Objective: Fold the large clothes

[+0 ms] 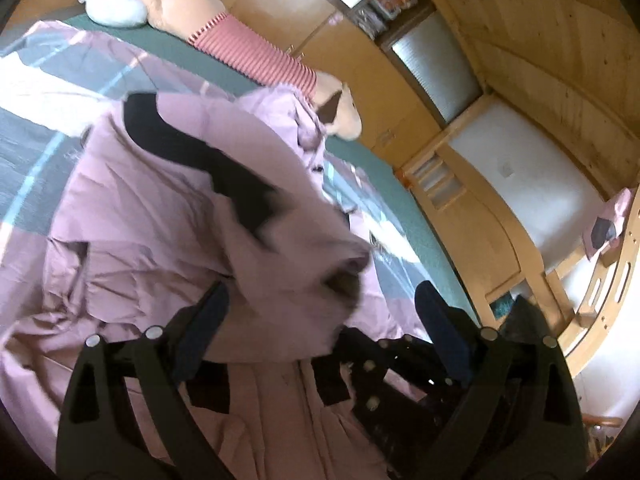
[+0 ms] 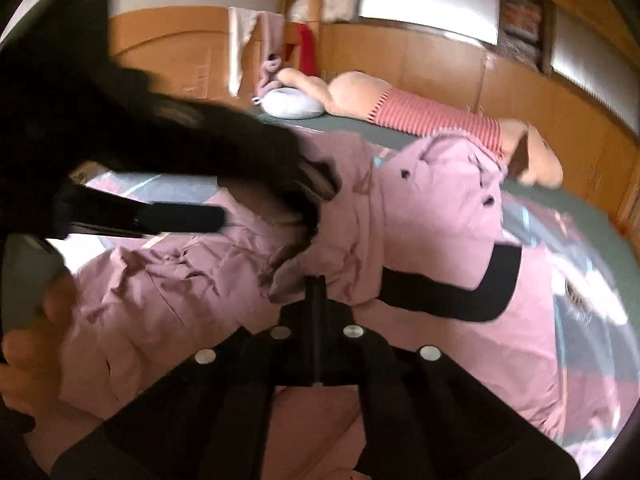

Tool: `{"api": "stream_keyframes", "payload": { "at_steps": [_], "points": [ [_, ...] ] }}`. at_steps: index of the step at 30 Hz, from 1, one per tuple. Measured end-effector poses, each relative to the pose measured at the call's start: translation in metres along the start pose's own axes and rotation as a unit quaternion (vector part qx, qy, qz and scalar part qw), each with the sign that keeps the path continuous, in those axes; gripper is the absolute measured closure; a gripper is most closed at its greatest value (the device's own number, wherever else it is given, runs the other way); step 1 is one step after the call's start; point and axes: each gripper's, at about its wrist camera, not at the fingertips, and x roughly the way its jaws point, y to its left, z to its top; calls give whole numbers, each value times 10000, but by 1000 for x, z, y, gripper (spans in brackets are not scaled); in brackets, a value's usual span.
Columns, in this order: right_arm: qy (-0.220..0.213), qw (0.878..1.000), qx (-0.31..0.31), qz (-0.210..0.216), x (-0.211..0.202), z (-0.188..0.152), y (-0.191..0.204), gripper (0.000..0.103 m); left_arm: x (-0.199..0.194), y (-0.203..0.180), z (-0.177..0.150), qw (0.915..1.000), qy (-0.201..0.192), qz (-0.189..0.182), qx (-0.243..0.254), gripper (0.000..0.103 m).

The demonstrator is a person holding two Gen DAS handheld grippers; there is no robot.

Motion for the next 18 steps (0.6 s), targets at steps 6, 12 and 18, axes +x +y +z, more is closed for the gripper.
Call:
{"api": "stream_keyframes", "payload": {
  "at_steps": [6,12,18],
  "points": [
    [3,9776,2065,-397,-4,-6,-97,103,-3,18,5,9953,-62,903,-332,4],
    [468,9254,3719,-563,6,-52,-168,103,21,49,2,9839,576,1465,-842,4],
    [207,9447,3258,-311,-3,-36,-144,13,27,66,1,9746,718,1800,-1119,4]
  ]
}}
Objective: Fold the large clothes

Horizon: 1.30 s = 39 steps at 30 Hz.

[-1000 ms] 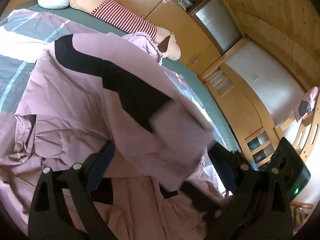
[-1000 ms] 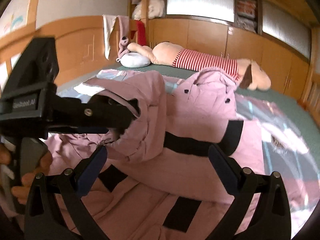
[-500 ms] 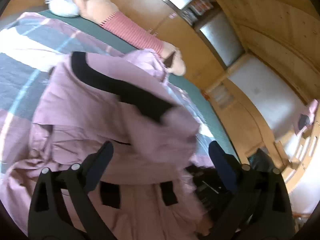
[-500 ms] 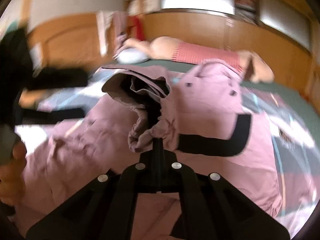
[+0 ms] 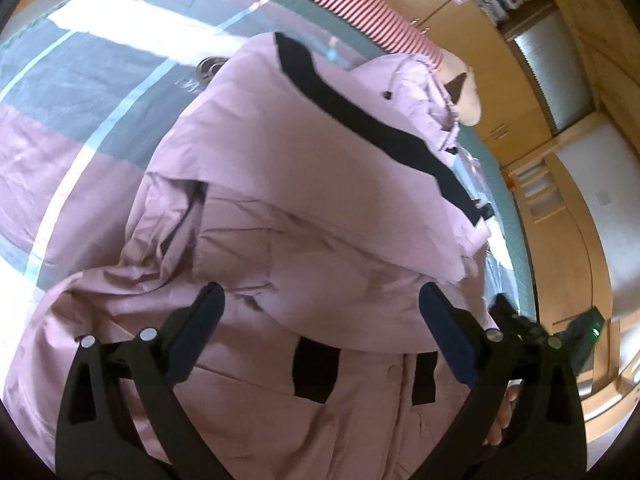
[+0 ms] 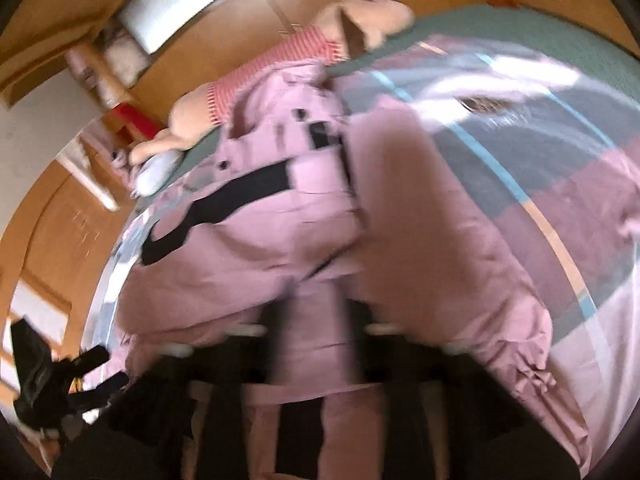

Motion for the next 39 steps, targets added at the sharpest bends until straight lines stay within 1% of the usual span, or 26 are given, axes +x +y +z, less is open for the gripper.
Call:
{"api": "stream_keyframes", "payload": {
  "at_steps": [1,2,4,6,9,11,14,17,21,24,31,39],
  "points": [
    [-187,9998,-101,14,-5,-3,5,4,1,3,-1,10000,9,15,-43,4],
    [-235,9994,-263,-5,-7,-4,11,2,2,6,-1,9999,22,65,-88,4],
    [-22,9985,-529,-132,2,-5,16,2,4,8,-2,9998,49,175,-113,4],
    [119,9981,-542,-247,14,-5,13,2,6,6,-4,9996,95,249,-112,4],
    [386,9981,-269,-393,31,-8,-1,2,10,5,-6,9992,158,352,-33,4],
    [584,9977,-23,-331,39,-11,-12,2,11,4,-6,9990,172,403,24,4],
    [711,9969,159,-297,45,-15,-22,2,12,5,-6,9989,205,430,25,4],
    [748,9964,48,-393,47,-17,-18,2,14,4,-7,9986,237,468,45,4],
    [797,9944,-304,-628,51,-24,-9,2,17,3,-8,9981,264,544,104,4],
    [839,9928,-452,-727,53,-28,-5,2,19,2,-9,9976,286,604,165,3],
    [894,9915,-511,-792,56,-29,-5,2,20,0,-9,9973,304,638,185,3],
    [935,9873,-804,-1002,61,-34,2,1,23,-1,-10,9964,358,714,285,2]
  ]
}}
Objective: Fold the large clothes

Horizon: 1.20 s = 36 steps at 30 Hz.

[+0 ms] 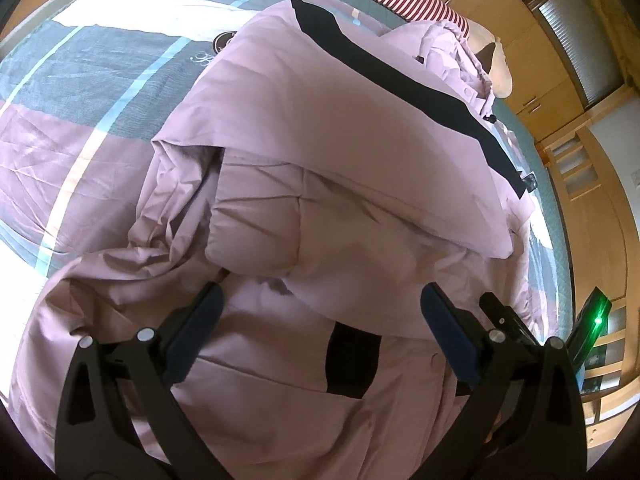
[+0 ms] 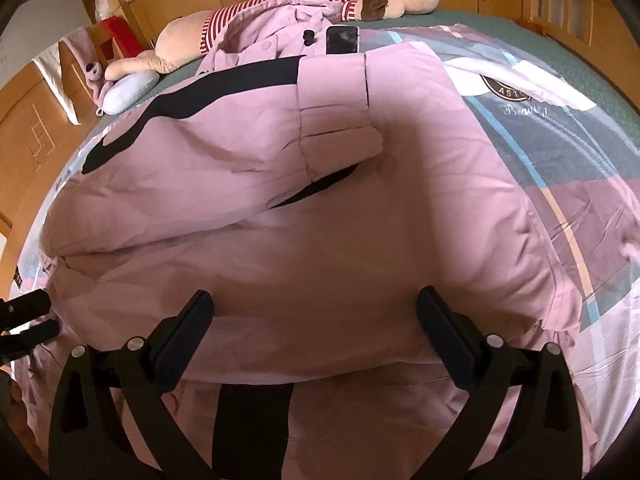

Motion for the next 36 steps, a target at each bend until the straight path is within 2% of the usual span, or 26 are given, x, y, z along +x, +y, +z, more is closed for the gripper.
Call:
{"api": "stream_keyframes", "payload": {
  "at_steps": [19,22,25,30,36],
  "points": [
    [17,10000,-65,-65,0,-1,2,1,3,-2,-1,10000,22,60,42,2],
    [56,9999,87,25,-2,3,-5,1,3,-2,-1,10000,20,58,41,2],
    [-79,9987,488,-97,-10,10,-21,1,4,-1,-1,10000,29,45,32,2],
    [-313,9920,1220,-31,-24,17,-53,1,5,-2,-2,9999,48,73,59,2],
    [-234,9933,1125,-155,-21,17,-51,1,7,-3,-2,9999,61,117,95,2]
  ]
}}
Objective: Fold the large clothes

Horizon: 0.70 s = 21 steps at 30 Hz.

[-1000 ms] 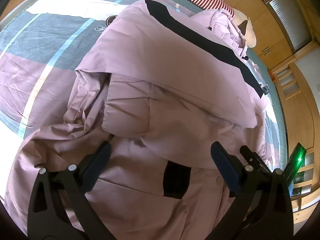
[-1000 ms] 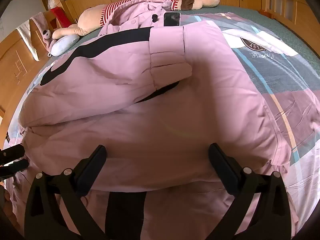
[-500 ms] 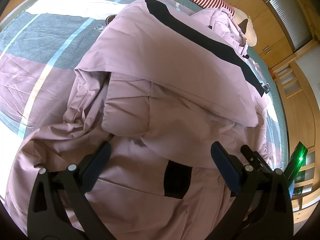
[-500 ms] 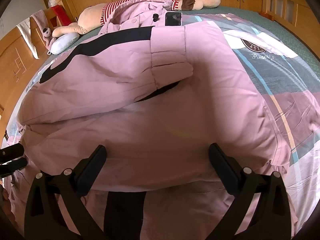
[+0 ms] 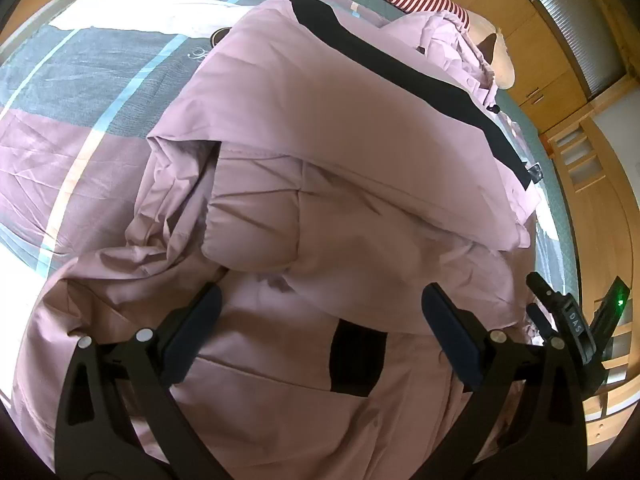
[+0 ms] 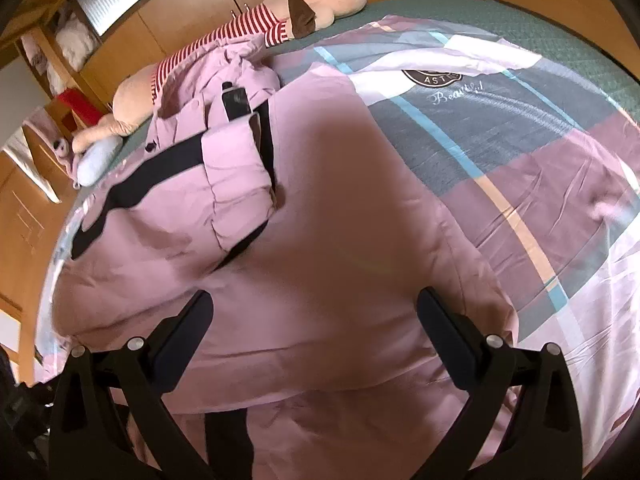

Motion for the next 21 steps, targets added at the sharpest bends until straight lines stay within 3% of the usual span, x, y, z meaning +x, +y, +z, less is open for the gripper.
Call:
{"api": "stream_keyframes", "payload": {
  "at_steps": [21],
  "points": [
    [42,9994,-260,-220,5,-8,7,1,2,0,-1,10000,22,52,37,2]
  ]
}}
